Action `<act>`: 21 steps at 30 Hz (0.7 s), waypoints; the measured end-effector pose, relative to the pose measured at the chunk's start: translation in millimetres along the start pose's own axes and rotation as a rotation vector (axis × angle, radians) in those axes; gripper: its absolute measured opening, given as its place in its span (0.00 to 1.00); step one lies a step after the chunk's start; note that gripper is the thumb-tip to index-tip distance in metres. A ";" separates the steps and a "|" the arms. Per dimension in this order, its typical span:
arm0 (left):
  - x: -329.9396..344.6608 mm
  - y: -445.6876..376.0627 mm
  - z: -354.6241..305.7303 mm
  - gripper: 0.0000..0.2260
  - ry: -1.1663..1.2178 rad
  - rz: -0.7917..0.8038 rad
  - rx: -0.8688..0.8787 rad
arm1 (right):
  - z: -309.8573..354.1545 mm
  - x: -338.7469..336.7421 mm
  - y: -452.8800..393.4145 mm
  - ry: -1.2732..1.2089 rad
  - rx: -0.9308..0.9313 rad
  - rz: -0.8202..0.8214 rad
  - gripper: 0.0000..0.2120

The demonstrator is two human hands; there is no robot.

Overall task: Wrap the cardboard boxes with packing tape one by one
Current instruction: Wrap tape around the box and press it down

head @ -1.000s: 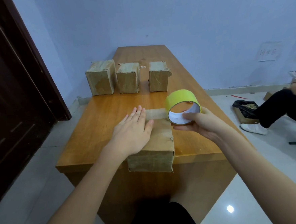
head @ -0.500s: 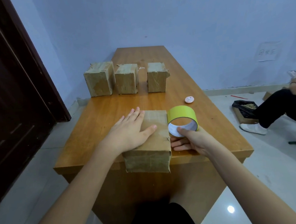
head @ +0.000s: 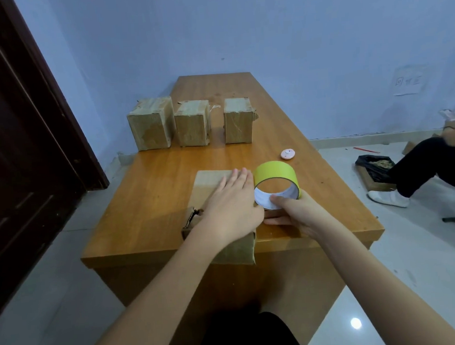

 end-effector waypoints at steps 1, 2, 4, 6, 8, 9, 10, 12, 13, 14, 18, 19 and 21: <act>-0.8 0.6 -0.8 0.30 0.019 -0.011 0.001 | -0.3 0.4 0.4 -0.012 -0.017 -0.019 0.13; -2.3 1.4 -1.2 0.29 0.040 -0.016 -0.001 | 0.3 0.5 0.6 -0.032 -0.038 -0.040 0.12; -7.1 4.4 1.1 0.29 0.120 -0.030 -0.009 | 2.5 0.5 0.0 -0.073 -0.063 -0.062 0.11; -14.1 8.5 6.3 0.29 0.263 -0.068 -0.019 | 5.3 3.3 0.9 -0.151 -0.066 -0.009 0.14; -19.0 11.6 9.8 0.30 0.414 -0.103 -0.016 | 10.1 9.6 2.1 -0.124 -0.100 0.073 0.16; -20.3 12.6 10.3 0.30 0.473 -0.110 -0.011 | 13.1 13.5 3.1 -0.049 -0.131 0.102 0.15; -20.4 13.2 9.9 0.30 0.517 -0.113 -0.009 | 15.3 16.7 3.6 0.018 -0.159 0.110 0.14; -20.6 13.1 12.3 0.30 0.572 -0.128 -0.020 | 21.0 22.2 2.4 0.086 -0.207 0.080 0.11; -20.1 12.1 12.8 0.30 0.589 -0.133 -0.028 | 23.3 22.5 1.7 0.091 -0.219 0.067 0.10; -20.2 11.6 14.0 0.30 0.607 -0.145 -0.036 | 25.2 22.4 0.8 0.090 -0.223 0.057 0.11; -22.6 14.3 23.8 0.28 0.776 -0.230 -0.040 | 27.4 17.5 1.2 -0.076 -0.163 -0.067 0.08; -23.7 15.5 26.5 0.27 0.798 -0.238 -0.039 | 27.7 16.8 1.6 -0.103 -0.155 -0.081 0.08; -26.4 17.8 31.3 0.27 0.841 -0.231 -0.025 | 31.8 16.3 3.0 -0.039 -0.169 -0.072 0.07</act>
Point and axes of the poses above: each hand's wrist, its own y-axis away from the middle knuckle, its own x-axis out of the palm, z = x × y, the point moved 3 cm from there along -y, towards the middle knuckle, and after that the axes turned 4 degrees about z, right-handed, at the moved point
